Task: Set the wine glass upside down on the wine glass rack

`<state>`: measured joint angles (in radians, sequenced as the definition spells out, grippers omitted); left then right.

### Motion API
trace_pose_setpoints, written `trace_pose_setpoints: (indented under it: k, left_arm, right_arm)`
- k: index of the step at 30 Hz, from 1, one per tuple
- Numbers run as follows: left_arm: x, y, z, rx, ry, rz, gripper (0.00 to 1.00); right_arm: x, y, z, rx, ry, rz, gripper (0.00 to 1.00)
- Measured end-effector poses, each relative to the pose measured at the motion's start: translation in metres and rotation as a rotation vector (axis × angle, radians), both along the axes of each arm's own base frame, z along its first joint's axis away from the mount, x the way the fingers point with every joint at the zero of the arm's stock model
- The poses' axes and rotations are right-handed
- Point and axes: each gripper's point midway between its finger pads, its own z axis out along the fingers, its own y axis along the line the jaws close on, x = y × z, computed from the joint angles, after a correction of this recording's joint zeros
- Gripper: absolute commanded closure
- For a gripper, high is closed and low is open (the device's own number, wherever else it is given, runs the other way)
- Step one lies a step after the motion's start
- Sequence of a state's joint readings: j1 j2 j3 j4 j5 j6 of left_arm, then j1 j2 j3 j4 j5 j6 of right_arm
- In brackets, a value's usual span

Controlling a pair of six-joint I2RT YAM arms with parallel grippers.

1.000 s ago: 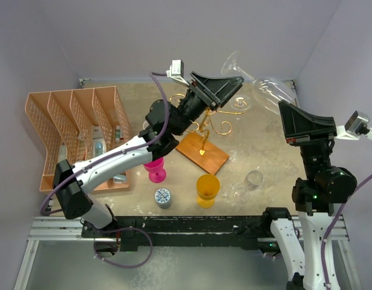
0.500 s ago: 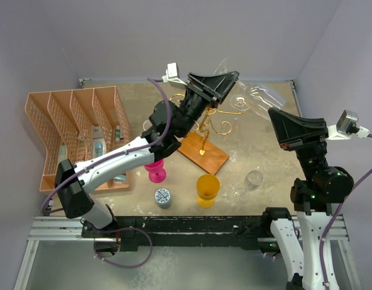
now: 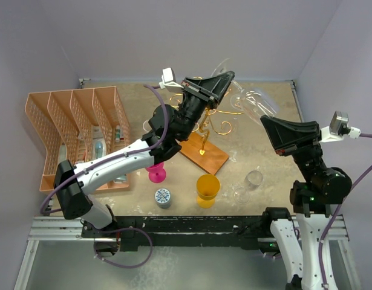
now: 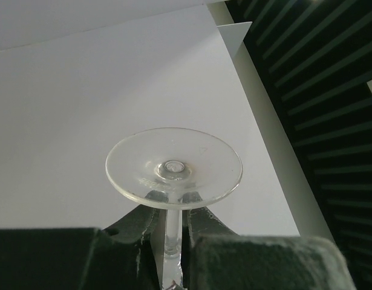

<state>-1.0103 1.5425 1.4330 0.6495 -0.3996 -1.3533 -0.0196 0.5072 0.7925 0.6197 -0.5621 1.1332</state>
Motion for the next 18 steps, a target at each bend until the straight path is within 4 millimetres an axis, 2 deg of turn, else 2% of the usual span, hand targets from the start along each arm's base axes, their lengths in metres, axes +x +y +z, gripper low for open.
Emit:
trace_pose_setpoints:
  k: [5, 6, 10, 12, 15, 18]
  left_arm:
    - [-0.002, -0.002, 0.001, 0.011, -0.011, -0.006, 1.00]
    - [-0.002, -0.002, 0.001, 0.014, -0.014, -0.006, 1.00]
    - [-0.002, -0.003, 0.003, 0.042, -0.027, 0.003, 1.00]
    - [-0.001, -0.001, 0.005, 0.048, -0.036, 0.013, 1.00]
    - [0.000, 0.002, 0.011, 0.058, -0.054, 0.039, 1.00]
    - [0.003, 0.006, 0.015, 0.075, -0.071, 0.073, 1.00]
  right_arm:
    - [-0.001, 0.001, -0.002, -0.004, 0.007, 0.004, 1.00]
    - [-0.001, 0.001, -0.003, -0.005, 0.012, 0.003, 0.96]
    - [0.001, 0.000, -0.006, -0.014, 0.054, -0.014, 0.57]
    - [0.002, -0.002, -0.006, -0.013, 0.079, -0.026, 0.43]
    - [0.007, -0.006, -0.010, -0.013, 0.123, -0.061, 0.31]
    - [0.012, -0.011, -0.015, -0.019, 0.160, -0.107, 0.27]
